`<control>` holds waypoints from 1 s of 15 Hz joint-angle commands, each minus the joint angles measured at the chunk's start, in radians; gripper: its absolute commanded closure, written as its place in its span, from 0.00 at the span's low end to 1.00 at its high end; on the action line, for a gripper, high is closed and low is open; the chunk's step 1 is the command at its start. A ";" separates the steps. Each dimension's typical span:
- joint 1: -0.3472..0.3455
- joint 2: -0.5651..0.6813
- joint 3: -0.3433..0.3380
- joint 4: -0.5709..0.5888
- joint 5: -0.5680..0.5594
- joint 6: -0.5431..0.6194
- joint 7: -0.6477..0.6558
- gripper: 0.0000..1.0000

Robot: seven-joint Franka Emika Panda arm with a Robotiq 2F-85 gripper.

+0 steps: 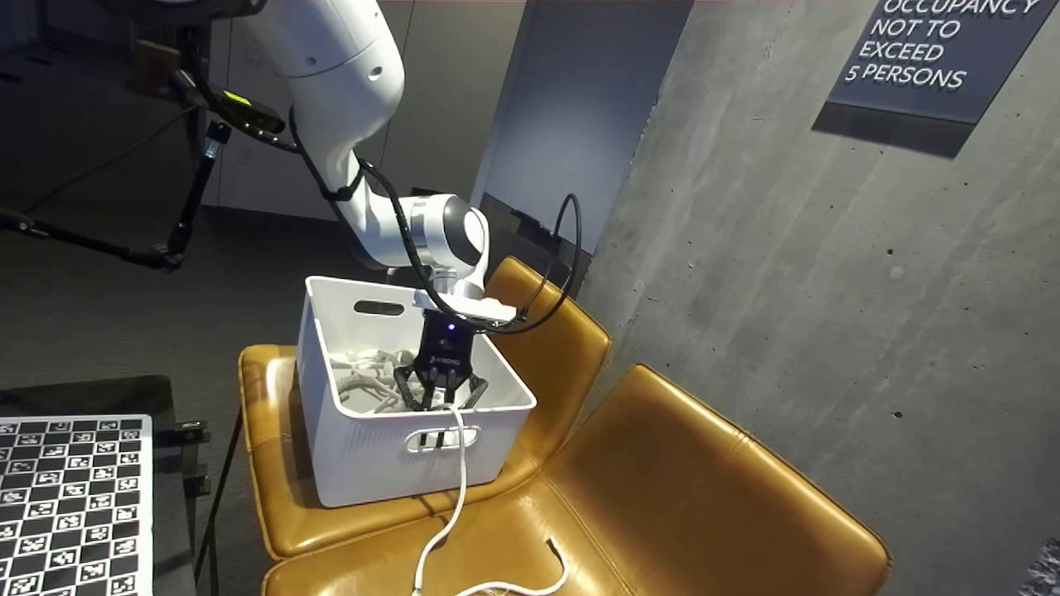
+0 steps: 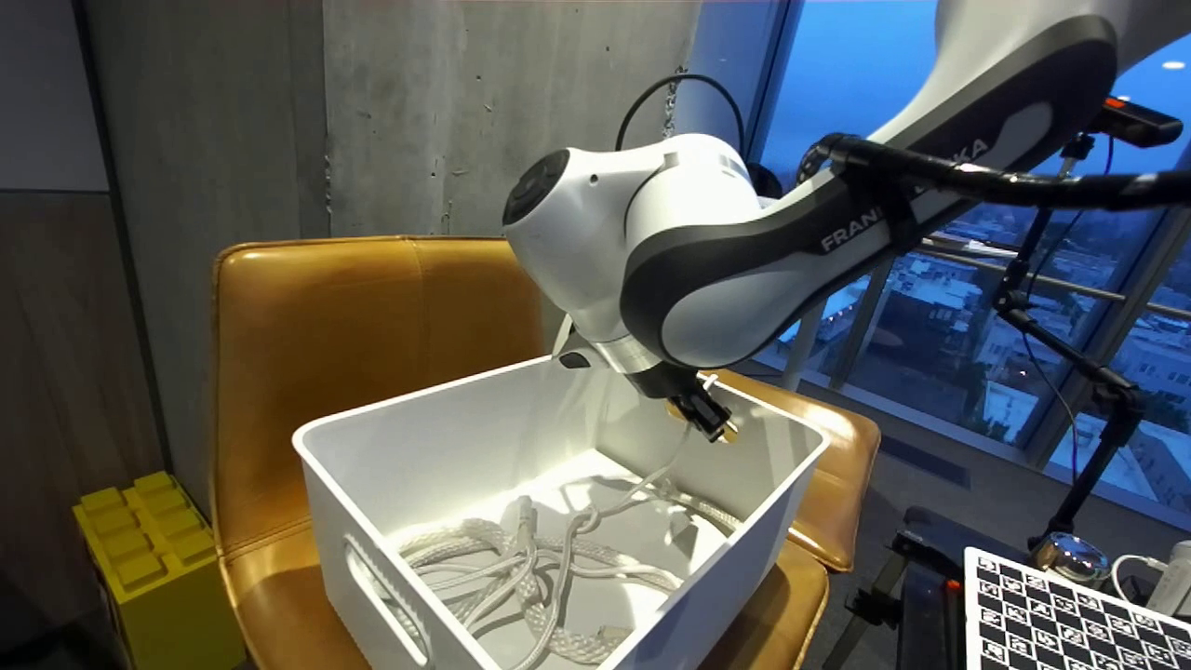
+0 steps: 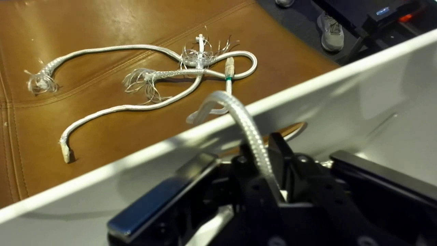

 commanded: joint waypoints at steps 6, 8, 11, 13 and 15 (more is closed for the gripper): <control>-0.081 -0.263 0.011 -0.376 -0.011 0.152 0.081 1.00; -0.100 -0.329 0.012 -0.428 0.002 0.178 0.080 1.00; -0.127 -0.426 0.012 -0.463 0.042 0.189 0.058 1.00; -0.139 -0.482 0.009 -0.464 0.071 0.197 0.047 1.00; -0.148 -0.522 0.001 -0.448 0.096 0.198 0.041 1.00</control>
